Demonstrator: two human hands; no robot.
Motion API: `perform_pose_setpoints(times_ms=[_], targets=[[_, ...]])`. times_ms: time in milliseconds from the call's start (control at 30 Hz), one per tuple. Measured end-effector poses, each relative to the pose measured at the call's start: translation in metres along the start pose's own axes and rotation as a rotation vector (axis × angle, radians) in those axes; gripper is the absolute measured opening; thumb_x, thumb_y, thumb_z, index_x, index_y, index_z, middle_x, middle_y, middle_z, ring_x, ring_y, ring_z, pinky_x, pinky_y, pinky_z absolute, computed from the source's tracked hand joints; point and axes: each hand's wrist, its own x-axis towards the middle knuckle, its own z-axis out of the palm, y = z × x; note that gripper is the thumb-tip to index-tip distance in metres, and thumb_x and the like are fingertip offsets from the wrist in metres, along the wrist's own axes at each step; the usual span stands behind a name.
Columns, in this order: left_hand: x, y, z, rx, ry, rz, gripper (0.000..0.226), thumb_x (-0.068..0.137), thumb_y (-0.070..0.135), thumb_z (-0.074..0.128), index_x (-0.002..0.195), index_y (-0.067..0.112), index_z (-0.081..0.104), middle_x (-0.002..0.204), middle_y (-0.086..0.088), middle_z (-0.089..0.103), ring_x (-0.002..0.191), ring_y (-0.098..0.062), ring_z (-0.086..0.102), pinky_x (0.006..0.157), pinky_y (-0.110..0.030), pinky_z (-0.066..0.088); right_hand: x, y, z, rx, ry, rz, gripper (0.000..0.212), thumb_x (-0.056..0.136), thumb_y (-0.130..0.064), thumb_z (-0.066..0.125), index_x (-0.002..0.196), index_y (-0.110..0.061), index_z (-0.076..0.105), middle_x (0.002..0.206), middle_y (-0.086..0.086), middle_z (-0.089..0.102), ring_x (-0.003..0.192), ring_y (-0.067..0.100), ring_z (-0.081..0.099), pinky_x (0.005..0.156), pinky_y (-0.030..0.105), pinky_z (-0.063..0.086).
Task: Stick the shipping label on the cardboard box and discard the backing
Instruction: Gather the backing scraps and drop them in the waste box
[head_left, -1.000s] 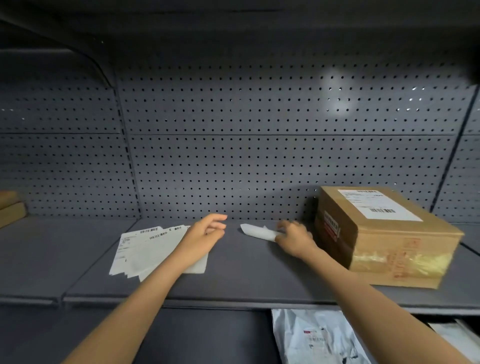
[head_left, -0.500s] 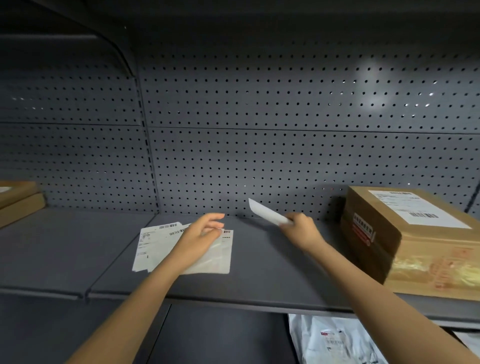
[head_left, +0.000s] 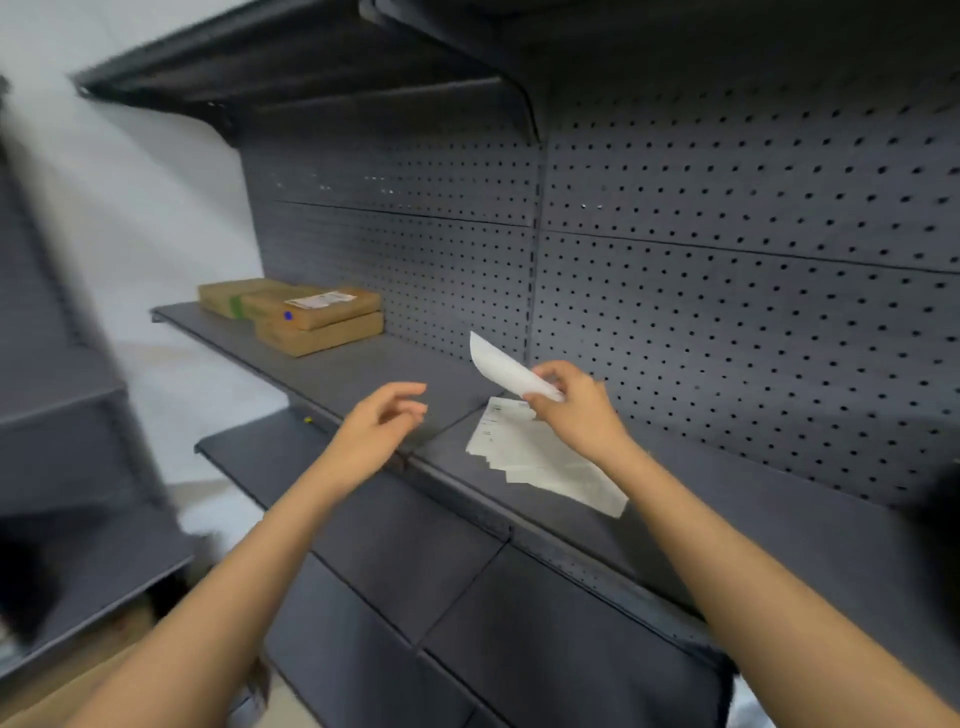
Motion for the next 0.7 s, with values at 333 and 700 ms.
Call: perform_pose_setpoints(times_ms=[333,700], targets=[[-0.135,-0.024,-0.113,0.064,0.454,-0.146,0.023,0.091,0.006,0.046,0.106,0.022,0.052,0.095,-0.001,0.06,0.089,-0.013,0.055,0.078,-0.027,0.043,-0.025,-0.073,0.113,0.196,-0.331,-0.199,0.007,0.086,-0.02,0.056,0.093,-0.021,0.053,0.092,0.009,0.065,0.085,0.032,0.067,0.061,0.032,0.049],[-0.277,-0.06,-0.199,0.143,0.767,-0.339,0.03,0.091,0.014,0.047,0.121,0.015,0.051,0.108,0.0,0.059,0.094,-0.008,0.056,0.077,-0.018,0.044,-0.093,-0.159,0.253,0.295,-0.669,-0.326,0.01,0.085,-0.018,0.057,0.095,-0.017,0.055,0.099,0.008,0.063,0.066,0.02,0.063,0.047,0.013,0.046]])
